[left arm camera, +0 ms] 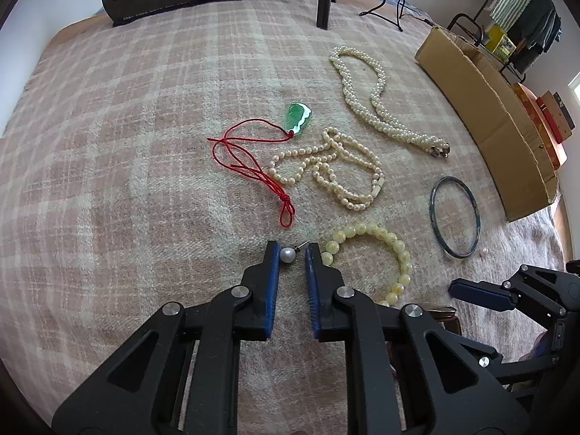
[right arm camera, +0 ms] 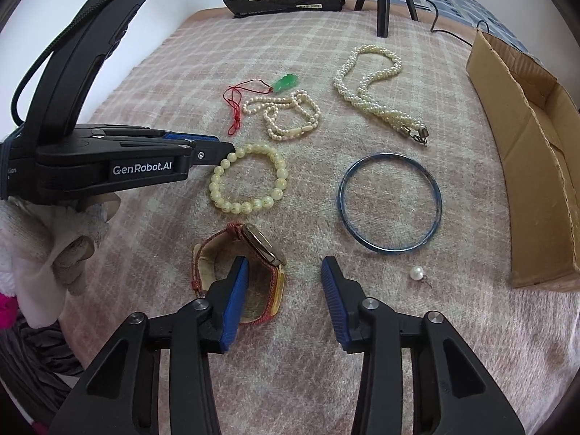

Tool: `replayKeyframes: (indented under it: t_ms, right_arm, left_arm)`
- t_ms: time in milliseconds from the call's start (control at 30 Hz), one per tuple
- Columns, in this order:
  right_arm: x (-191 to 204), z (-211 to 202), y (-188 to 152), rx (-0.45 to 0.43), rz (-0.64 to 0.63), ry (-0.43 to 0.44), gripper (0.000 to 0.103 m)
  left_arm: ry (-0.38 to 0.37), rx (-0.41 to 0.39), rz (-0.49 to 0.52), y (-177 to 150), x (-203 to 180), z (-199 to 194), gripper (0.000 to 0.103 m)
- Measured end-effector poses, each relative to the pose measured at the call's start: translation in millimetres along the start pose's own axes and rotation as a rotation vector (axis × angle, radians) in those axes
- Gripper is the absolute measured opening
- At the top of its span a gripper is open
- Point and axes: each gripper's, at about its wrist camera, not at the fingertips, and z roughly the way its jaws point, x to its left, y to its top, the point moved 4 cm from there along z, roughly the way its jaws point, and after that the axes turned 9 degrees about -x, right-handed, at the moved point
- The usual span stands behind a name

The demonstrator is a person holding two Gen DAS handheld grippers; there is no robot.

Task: Organize jewelry
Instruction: 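Close the left tool on the white pearl while the right tool grasps the brown leather watch, then carry the pearl and watch into the cardboard box and open both tools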

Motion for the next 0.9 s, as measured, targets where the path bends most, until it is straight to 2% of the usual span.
replayKeyframes:
  t_ms: [100,233,633,900]
  right_arm:
    - [-2.2,0.8,0.0,0.002,0.009,0.004,0.033]
    - [-0.4,1.2,-1.1,0.009,0.010,0.027,0.011]
    - [-8.7,-17.1,-0.1,-0.044,0.015,0.001,0.010]
    - [-19.2,-47.9,14.3,-0.142,-0.007,-0.048,0.010]
  left_arm:
    - [-0.006,-0.008,-0.014,-0.7,2.3,-0.8,0.009]
    - [0.015,-0.024,0.004,-4.0,-0.4,-6.8,0.009]
    - [0.007,-0.085,-0.035,4.0,4.0,-34.9,0.009]
    - [-0.003,-0.149,-0.025,15.0,-7.2,-61.2,0.009]
